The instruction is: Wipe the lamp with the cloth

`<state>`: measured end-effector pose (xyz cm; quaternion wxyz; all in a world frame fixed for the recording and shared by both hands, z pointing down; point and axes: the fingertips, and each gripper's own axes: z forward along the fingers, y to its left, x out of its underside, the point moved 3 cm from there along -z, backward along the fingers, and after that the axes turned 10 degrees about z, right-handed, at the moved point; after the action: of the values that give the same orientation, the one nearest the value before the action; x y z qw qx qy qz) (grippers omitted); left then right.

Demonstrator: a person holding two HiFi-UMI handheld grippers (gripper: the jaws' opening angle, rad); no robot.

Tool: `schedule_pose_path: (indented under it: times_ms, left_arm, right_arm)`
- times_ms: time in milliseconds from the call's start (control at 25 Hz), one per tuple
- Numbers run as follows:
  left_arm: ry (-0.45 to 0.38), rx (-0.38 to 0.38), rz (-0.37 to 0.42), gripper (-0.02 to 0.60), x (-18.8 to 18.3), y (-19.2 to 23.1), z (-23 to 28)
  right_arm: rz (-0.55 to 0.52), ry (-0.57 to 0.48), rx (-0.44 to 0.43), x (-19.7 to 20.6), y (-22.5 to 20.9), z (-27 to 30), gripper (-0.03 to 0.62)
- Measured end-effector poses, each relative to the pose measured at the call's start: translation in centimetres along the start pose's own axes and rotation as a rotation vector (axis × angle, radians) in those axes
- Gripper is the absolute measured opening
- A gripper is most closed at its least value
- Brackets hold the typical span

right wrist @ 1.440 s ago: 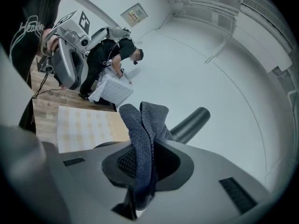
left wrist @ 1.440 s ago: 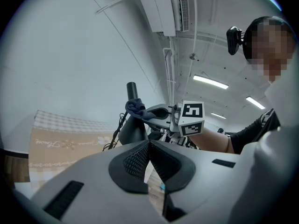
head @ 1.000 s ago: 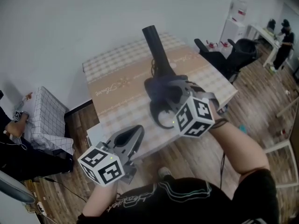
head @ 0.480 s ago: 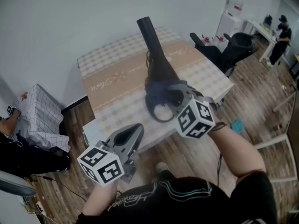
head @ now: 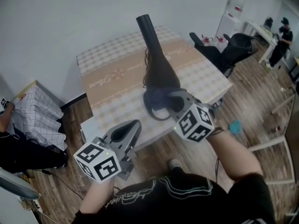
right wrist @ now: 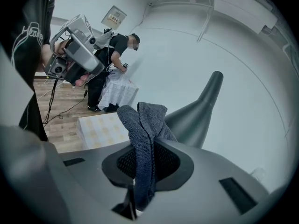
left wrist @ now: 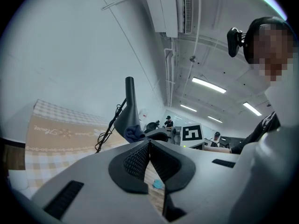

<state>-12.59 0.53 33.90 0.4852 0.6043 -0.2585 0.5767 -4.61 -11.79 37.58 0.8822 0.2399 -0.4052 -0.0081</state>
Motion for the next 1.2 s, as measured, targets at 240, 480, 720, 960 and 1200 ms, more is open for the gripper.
schedule_pose_path:
  times_ms: [240, 480, 720, 960, 1200]
  left_arm:
    - [-0.022, -0.045, 0.035, 0.002, -1.8, -0.3, 1.9]
    - [-0.039, -0.092, 0.062, 0.002, -2.8, -1.0, 5.4]
    - [-0.053, -0.168, 0.036, 0.002, -1.8, -0.8, 10.4]
    - [-0.07, -0.248, 0.026, 0.002, -1.0, -1.5, 14.8]
    - [-0.096, -0.327, 0.032, 0.002, -2.7, -2.7, 16.8]
  right_arm:
    - [0.066, -0.056, -0.125, 1.6, 0.3, -1.5, 0.054]
    - [0.158, -0.141, -0.279, 3.5, -1.0, -3.8, 0.054]
    - [0.227, -0.239, -0.36, 6.2, -5.4, -5.7, 0.054]
    - [0.329, -0.332, -0.387, 9.5, -10.4, -5.3, 0.054]
    - [0.4, -0.453, -0.414, 8.4, -14.8, -5.1, 0.055]
